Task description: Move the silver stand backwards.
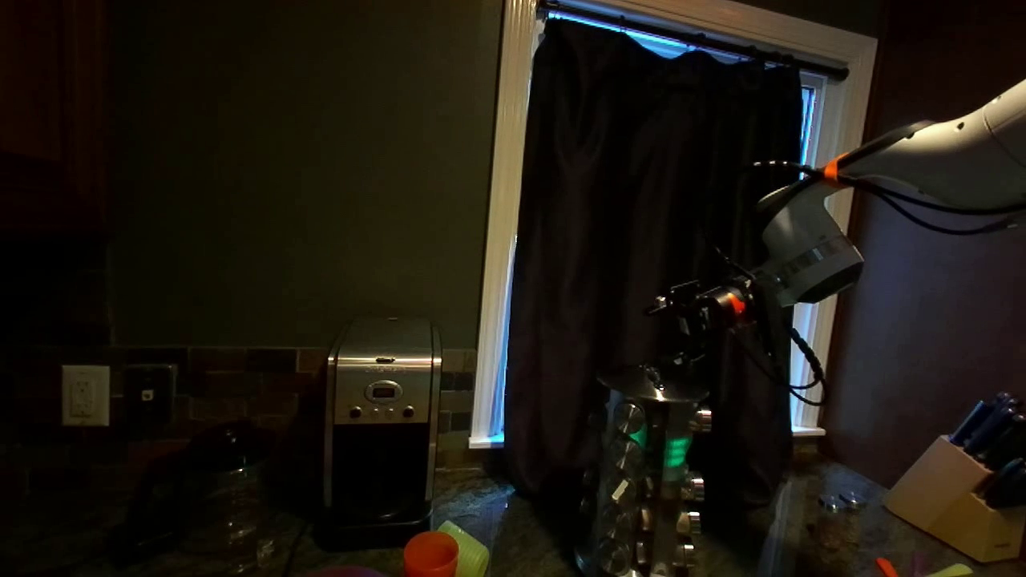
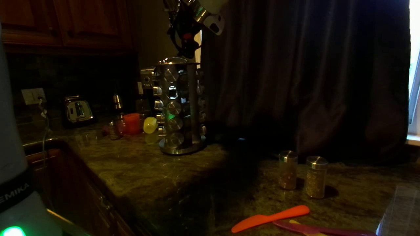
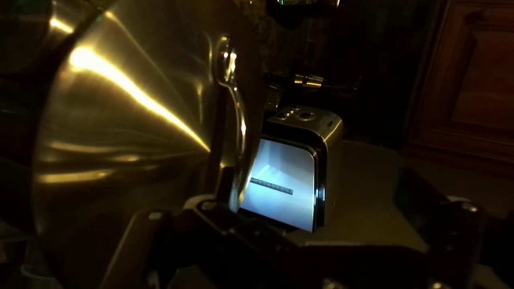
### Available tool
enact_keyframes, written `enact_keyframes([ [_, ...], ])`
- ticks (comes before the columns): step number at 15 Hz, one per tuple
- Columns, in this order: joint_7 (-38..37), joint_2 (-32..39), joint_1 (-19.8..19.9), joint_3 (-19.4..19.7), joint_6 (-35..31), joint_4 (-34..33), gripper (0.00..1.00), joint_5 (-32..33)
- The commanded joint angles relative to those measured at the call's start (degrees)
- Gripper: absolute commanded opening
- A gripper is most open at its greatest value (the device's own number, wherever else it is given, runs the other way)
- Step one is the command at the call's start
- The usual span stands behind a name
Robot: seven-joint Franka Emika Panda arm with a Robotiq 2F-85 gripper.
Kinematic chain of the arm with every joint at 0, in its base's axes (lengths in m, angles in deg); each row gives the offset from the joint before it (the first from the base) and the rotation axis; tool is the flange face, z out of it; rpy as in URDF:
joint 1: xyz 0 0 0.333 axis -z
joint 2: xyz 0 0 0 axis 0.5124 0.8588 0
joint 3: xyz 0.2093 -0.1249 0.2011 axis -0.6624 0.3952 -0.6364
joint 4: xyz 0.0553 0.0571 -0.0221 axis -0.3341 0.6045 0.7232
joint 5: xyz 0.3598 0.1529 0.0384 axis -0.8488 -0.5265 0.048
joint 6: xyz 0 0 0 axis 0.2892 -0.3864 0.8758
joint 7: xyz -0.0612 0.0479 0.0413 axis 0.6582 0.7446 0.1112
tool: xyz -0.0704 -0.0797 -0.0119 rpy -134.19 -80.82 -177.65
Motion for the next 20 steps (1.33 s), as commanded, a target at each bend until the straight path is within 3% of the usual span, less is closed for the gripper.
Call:
enact_keyframes([
  [1, -0.5, -0.2, 2.3, -1.9, -2.5, 1.2, 1.0, -2.3],
  [8, -3.4, 0.6, 2.8, -4.1, -5.7, 2.2, 1.0, -1.1],
  [20, -6.1, 0.5, 2.0, -5.3, -1.6, 2.4, 1.0, -2.8],
])
